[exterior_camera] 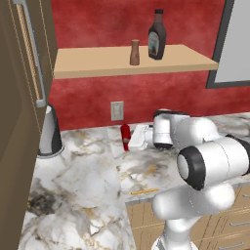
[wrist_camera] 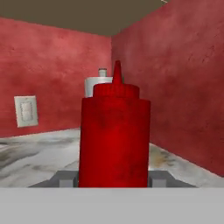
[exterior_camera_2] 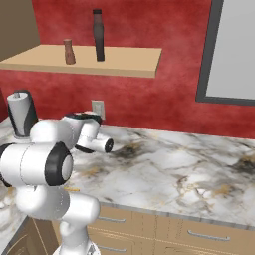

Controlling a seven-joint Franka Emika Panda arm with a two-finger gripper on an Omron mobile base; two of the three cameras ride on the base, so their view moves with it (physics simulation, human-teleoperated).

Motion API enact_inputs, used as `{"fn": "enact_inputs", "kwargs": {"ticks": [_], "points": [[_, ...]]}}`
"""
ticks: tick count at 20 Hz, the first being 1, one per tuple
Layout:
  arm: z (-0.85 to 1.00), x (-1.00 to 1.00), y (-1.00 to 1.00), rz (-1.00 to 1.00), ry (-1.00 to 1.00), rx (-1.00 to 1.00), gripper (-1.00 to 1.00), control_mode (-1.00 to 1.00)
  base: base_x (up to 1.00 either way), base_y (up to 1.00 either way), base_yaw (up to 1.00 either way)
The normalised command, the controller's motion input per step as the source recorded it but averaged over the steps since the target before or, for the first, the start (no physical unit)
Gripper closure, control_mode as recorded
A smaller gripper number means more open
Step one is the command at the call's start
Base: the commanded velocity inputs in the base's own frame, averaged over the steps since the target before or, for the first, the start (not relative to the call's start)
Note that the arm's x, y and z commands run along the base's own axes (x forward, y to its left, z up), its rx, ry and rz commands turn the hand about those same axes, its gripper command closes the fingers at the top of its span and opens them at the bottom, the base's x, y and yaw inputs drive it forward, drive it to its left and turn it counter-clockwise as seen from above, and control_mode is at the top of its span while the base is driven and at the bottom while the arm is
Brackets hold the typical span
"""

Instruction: There are various items on the counter. Only move the condiments/shakers into the cabinet.

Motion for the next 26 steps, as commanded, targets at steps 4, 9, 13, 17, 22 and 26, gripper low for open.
{"fn": "enact_inputs", "kwargs": {"ticks": [4, 9, 13, 17, 22, 26], "points": [[1.00, -0.76, -0.14, 0.00, -0.34, 0.00, 1.00, -1.00, 0.00, 0.00, 0.00], [1.00, -0.67, -0.23, 0.00, -0.33, 0.02, 1.00, -1.00, 0.00, 0.00, 0.00], [1.00, -0.66, -0.19, 0.00, -0.31, 0.00, 1.00, -1.00, 0.00, 0.00, 0.00], [1.00, -0.63, -0.42, -0.07, -0.22, 0.04, 1.00, -1.00, 0.00, 0.00, 0.00], [1.00, -0.63, -0.76, -0.14, -0.10, 0.12, 1.00, -1.00, 0.00, 0.00, 0.00], [1.00, -0.48, -0.92, -0.18, 0.00, 0.15, 1.00, -1.00, 0.00, 0.00, 0.00]]}}
